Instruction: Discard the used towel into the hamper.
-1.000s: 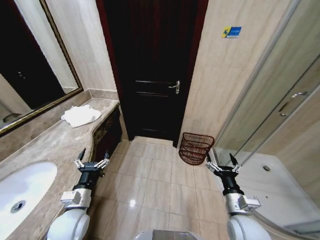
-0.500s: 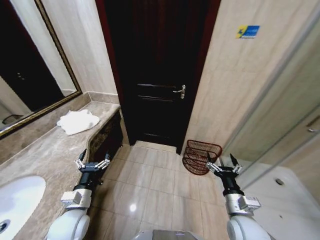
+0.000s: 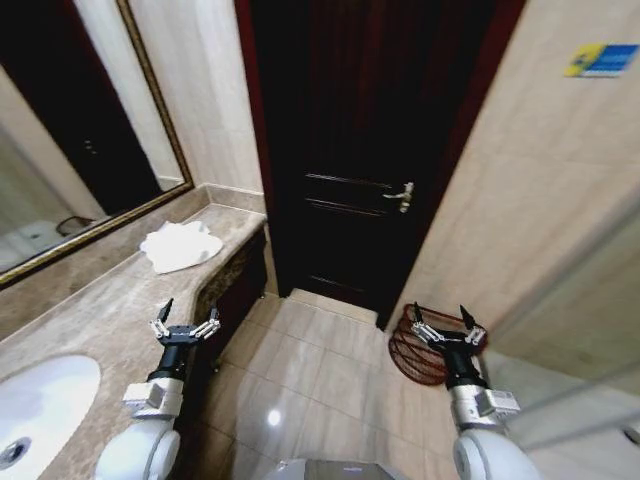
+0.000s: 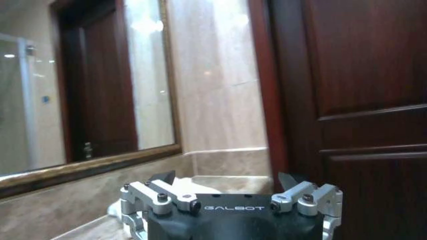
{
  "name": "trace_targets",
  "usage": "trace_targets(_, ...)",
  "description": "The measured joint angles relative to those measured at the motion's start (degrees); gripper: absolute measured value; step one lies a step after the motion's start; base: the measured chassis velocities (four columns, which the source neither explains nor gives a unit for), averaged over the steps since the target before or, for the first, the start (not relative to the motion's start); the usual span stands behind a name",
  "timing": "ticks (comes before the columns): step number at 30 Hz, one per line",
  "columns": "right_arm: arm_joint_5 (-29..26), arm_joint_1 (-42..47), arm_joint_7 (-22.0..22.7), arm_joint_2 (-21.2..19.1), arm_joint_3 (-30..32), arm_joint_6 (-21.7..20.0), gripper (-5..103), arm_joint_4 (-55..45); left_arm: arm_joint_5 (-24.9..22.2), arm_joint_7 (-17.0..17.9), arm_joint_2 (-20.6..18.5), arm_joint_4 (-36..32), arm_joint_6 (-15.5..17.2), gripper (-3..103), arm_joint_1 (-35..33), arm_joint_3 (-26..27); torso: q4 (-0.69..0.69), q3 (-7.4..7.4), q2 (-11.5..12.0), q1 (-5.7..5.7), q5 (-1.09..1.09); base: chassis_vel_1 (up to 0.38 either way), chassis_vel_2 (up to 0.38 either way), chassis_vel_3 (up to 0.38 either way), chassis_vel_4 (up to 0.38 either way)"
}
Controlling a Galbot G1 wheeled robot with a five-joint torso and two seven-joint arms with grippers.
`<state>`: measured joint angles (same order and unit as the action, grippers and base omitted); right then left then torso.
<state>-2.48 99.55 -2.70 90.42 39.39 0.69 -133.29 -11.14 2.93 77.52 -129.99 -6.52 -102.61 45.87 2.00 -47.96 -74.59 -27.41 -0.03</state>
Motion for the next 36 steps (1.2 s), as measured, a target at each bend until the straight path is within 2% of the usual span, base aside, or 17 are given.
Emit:
trace_targets(3,0.00,0.04,0.00,0.04,0.01,0.03,100,0.09,0.07,0.00,0.01,0.00,-0.09,100,-0.02,0.01,0.02,-0.01,0.01,-0.01,0.06,-0.051,0.287,0.298,-0.038)
trace_targets(14,0.03,0.33,-0.02,0.14,0.03,0.27,100,0.13,0.17,0.33,0.23,0.38,-1.38,100,-0.09,-0.06,0.03,-0.01,0.00,-0.01,0.03,-0.042,0.262,0.273,-0.042)
trace_targets(20,0.01,0.27,-0.02,0.09,0.08,0.28,100,0.13,0.17,0.39,0.31,0.36,-1.48,100,-0.07,-0.15,-0.01,-0.01,0.00,-0.01,0.04,-0.140,0.180,0.187,-0.150)
trace_targets(30,0.10,0.37,-0.10,0.28,-0.32,0.24,100,0.31,0.62,0.19,0.79,0.06,-0.65,100,-0.54,-0.17,0.01,-0.01,0.00,-0.01,0.03,-0.156,0.160,0.161,-0.151)
trace_targets(34,0.06,0.16,-0.08,0.22,-0.39,-0.05,100,0.29,0.66,0.83,0.78,0.06,-0.56,100,-0.48,-0.19,0.00,-0.02,0.01,-0.03,0.04,-0.117,0.136,0.171,-0.081)
trace_targets(36,0.07,0.07,-0.04,0.18,-0.37,-0.28,100,0.27,0.65,1.78,0.55,-0.47,0.64,100,-0.50,-0.22,0.02,-0.02,0.02,-0.05,0.03,-0.075,0.096,0.095,0.003)
